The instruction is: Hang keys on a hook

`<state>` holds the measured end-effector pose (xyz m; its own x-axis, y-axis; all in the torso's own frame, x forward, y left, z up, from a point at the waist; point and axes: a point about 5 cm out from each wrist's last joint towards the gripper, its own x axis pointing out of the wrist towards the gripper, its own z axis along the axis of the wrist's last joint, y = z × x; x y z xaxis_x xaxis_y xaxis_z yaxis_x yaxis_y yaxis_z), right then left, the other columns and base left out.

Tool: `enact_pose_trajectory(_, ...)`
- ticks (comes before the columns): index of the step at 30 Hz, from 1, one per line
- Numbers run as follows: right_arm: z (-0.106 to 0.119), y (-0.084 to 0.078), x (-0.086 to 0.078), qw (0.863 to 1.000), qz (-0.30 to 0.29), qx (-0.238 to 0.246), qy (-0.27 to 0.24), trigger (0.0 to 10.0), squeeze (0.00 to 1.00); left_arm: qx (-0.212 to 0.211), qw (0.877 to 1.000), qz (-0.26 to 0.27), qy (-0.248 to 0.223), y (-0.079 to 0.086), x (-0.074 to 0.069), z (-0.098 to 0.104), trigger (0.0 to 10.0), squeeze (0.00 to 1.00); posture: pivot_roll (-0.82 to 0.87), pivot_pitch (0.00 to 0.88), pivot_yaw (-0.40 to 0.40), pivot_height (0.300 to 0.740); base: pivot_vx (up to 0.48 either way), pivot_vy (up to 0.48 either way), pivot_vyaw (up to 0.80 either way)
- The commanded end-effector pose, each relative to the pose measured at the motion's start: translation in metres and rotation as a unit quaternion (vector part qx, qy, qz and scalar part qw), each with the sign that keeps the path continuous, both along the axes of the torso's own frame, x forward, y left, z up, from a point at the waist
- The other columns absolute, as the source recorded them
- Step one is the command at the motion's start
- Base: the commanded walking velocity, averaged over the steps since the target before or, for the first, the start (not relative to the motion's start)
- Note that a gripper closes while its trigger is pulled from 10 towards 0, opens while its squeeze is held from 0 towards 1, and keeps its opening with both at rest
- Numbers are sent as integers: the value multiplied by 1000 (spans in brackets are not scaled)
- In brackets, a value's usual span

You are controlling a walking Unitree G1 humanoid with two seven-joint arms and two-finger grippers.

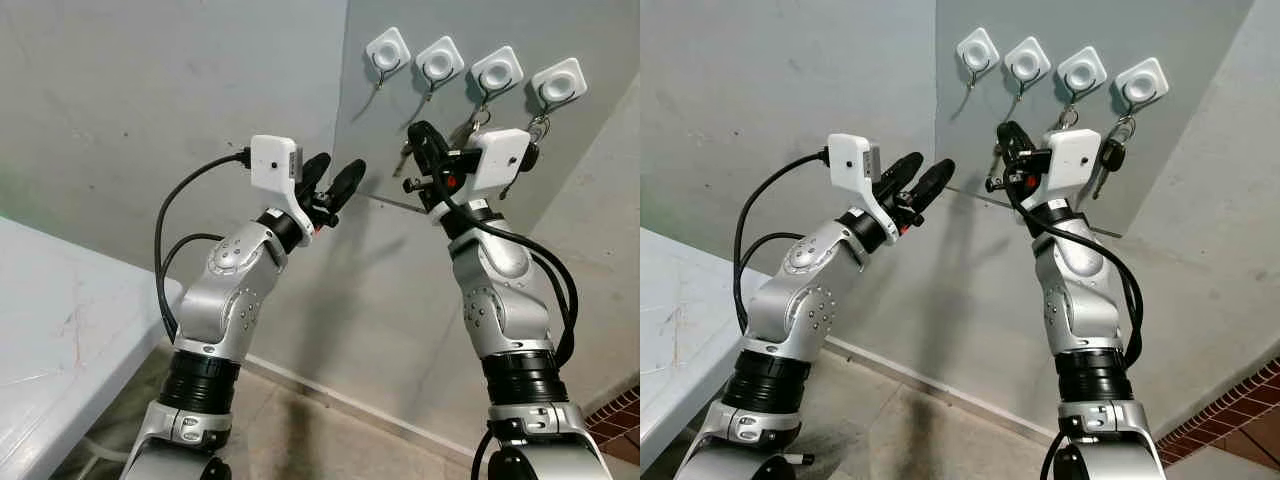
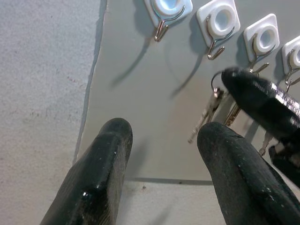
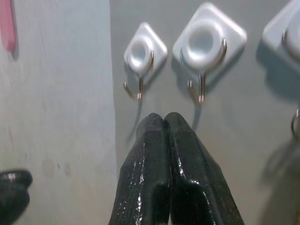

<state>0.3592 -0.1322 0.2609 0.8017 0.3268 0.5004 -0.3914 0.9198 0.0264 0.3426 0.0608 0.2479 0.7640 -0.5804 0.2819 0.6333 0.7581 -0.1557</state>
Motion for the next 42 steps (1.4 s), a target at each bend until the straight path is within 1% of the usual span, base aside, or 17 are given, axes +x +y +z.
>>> enact_pose_trajectory(1, 14, 1, 0, 1000, 7, 10, -24, 10000, 0, 5, 1000, -12, -10, -3, 0, 7, 10000, 0, 45, 58, -9, 740, 0, 0, 0)
enact_pose_trajectory(12, 29, 3, 4, 999, 17, 29, -43, 10000, 0, 5, 1000, -13, -8, -3, 0, 7, 10000, 0, 49, 67, -10, 740, 0, 0, 0)
enact_pose_trajectory(20, 32, 3, 5, 998, 21, 50, -40, 10000, 0, 5, 1000, -12, -8, -2, 0, 7, 10000, 0, 52, 73, -12, 740, 0, 0, 0)
enact_pose_trajectory(23, 30, 2, 6, 997, 26, 73, -30, 10000, 0, 5, 1000, -10, -7, -2, 0, 7, 10000, 0, 53, 76, -12, 740, 0, 0, 0)
enact_pose_trajectory(25, 29, 1, 6, 996, 28, 78, -28, 10000, 0, 5, 1000, -10, -7, -1, 0, 7, 10000, 0, 53, 76, -12, 740, 0, 0, 0)
enact_pose_trajectory(27, 28, 0, 5, 994, 35, 97, -23, 10000, 0, 5, 1000, -9, -7, -1, 0, 7, 10000, 0, 54, 77, -11, 740, 0, 0, 0)
enact_pose_trajectory(36, 28, -2, 5, 990, 48, 132, -15, 10000, 0, 4, 1000, -9, -7, -1, 1, 8, 10000, 0, 51, 79, -7, 740, 0, 0, 0)
enact_pose_trajectory(37, 28, -3, 5, 988, 49, 143, -11, 10000, 0, 4, 1000, -10, -7, -1, 1, 8, 10000, 0, 51, 79, -7, 740, 0, 0, 0)
enact_pose_trajectory(42, 29, -5, 7, 985, 51, 167, -1, 10000, 0, 4, 1000, -9, -7, -1, 1, 9, 10000, 0, 53, 82, -5, 740, 0, 0, 0)
